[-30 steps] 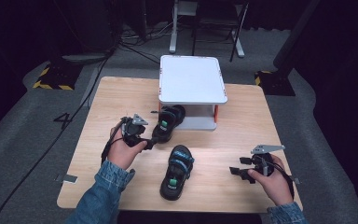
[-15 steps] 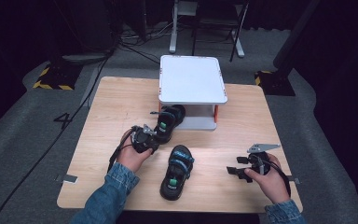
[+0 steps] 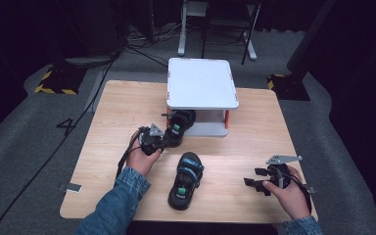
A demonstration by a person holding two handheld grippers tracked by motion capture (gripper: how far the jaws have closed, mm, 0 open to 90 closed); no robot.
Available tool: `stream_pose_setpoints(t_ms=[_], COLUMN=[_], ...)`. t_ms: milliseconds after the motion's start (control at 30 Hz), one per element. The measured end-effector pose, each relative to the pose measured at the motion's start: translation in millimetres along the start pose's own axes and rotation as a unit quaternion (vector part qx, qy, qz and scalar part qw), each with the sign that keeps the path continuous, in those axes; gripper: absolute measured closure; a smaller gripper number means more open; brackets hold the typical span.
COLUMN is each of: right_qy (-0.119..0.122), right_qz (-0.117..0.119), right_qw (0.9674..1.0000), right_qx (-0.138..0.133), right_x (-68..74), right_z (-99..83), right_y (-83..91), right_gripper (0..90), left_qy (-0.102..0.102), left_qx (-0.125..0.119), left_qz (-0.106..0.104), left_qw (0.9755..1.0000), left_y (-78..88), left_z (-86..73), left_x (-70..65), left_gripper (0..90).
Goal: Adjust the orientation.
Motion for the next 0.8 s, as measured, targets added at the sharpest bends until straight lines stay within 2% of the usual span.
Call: stream_pose_setpoints(t_ms=[33, 200, 300, 367, 533, 600, 667, 700, 767, 800], right_qy=[-0.002, -0.011, -0.021, -0.027, -0.040, -0.044, -0.046, -0.048, -0.048, -0.051], right_qz=[-0.001, -0.008, -0.015, -0.020, -0.034, -0.037, -0.043, -0.044, -0.047, -0.048], right_qw=[1.0000, 0.9999, 0.9997, 0.9994, 0.9986, 0.9983, 0.9979, 0.9978, 0.9976, 0.9974], right_qx=[0.000, -0.001, -0.001, -0.003, -0.008, -0.011, -0.014, -0.015, -0.016, -0.014], right_x=[-0.4, -2.0, -5.4, -7.5, -9.5, -9.6, -9.7, -9.5, -10.0, -10.1], right_z=[-1.5, -10.3, -17.6, -22.7, -34.3, -37.6, -40.5, -42.0, -45.3, -47.1], right_y=[1.1, 6.4, 11.2, 14.8, 22.5, 25.7, 28.1, 28.9, 30.2, 31.1], right_gripper=[30.6, 30.6, 30.6, 30.6, 30.8, 30.9, 30.9, 30.9, 30.9, 30.9], left_qy=[-0.001, -0.009, -0.008, -0.012, -0.014, -0.024, -0.042, -0.040, -0.050, -0.050], left_qx=[-0.001, -0.006, -0.012, -0.015, -0.019, -0.018, -0.018, -0.021, -0.029, -0.034], left_qz=[0.003, 0.007, 0.000, -0.012, -0.023, -0.015, 0.008, 0.008, 0.019, 0.016], left_qw=[1.0000, 0.9999, 0.9999, 0.9997, 0.9995, 0.9994, 0.9989, 0.9989, 0.9982, 0.9980], left_y=[-2.1, -12.8, -18.9, -27.2, -42.5, -50.0, -57.0, -60.1, -66.7, -69.0], left_z=[1.3, 11.2, 16.0, 23.8, 37.1, 44.1, 49.7, 51.6, 56.9, 58.9], left_x=[0.5, 0.5, -1.8, -4.0, -10.8, -13.2, -13.9, -15.1, -13.9, -13.3], left_gripper=[82.3, 80.2, 79.4, 79.2, 76.5, 76.2, 71.2, 67.6, 61.9, 61.4])
Point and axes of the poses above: each handheld gripper's, and its own axes: y roughly backward along the jaws, z roughly out of its top, x roughly to its left, the point moved 6 cm from there along -y, roughly forward along the jaws, and after that the axes turned 5 degrees about x, right-handed, at the moved point
